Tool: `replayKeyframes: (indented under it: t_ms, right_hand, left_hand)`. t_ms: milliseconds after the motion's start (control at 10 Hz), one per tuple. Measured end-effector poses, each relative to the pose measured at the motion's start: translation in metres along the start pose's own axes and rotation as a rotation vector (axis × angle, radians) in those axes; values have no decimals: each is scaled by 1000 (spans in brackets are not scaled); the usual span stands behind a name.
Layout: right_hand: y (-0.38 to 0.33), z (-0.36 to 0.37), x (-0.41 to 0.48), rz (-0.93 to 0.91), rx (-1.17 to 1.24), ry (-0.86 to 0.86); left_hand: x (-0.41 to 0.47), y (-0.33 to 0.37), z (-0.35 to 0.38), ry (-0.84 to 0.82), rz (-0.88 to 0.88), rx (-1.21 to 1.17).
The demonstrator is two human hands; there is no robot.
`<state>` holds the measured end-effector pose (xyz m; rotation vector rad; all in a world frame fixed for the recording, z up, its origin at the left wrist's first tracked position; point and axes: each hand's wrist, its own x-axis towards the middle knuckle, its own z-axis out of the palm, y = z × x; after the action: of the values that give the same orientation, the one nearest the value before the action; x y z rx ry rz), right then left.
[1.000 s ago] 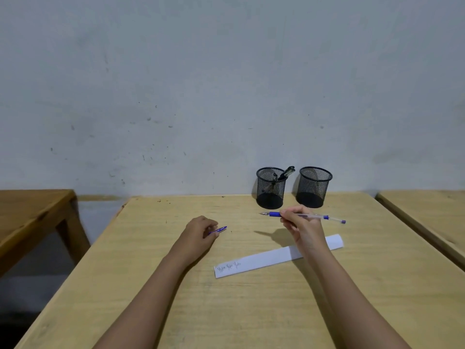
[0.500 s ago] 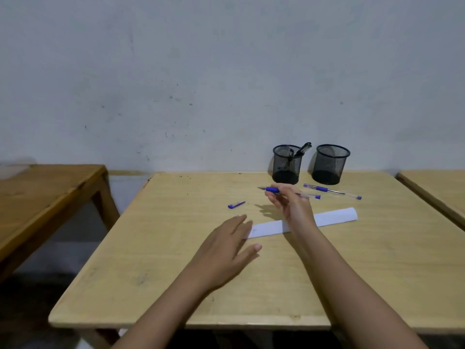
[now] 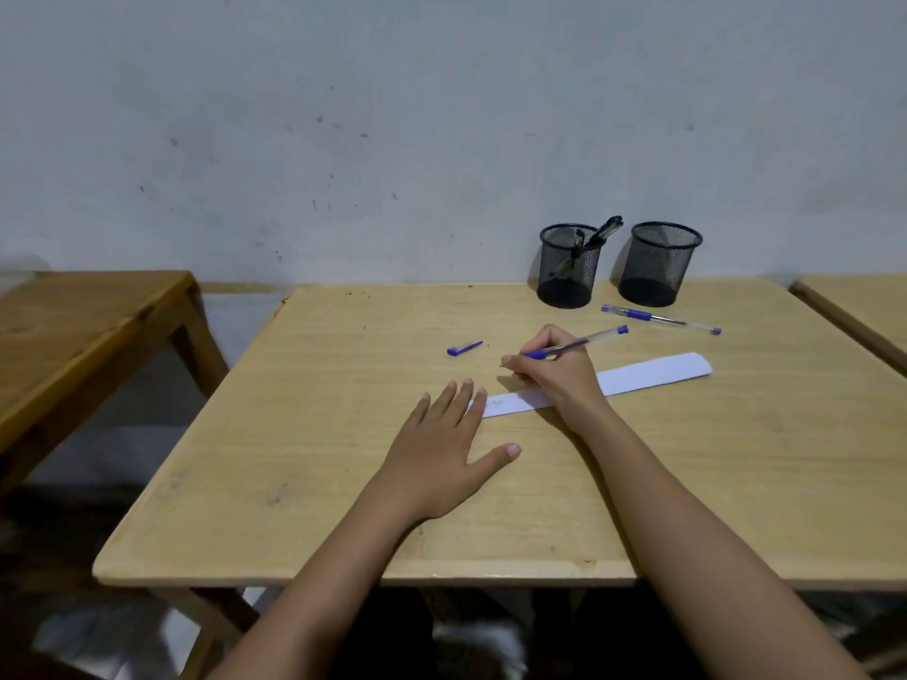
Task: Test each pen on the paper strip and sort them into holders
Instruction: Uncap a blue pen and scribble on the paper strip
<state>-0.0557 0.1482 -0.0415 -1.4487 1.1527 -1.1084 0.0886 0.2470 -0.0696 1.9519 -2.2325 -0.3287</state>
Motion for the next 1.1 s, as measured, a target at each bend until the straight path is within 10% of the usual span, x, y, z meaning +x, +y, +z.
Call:
replayKeyframes:
  t_ms: [1100]
  right_hand:
    - [10, 4, 7, -32, -136, -101]
  left_hand:
    - [0, 1, 0, 11, -4, 12]
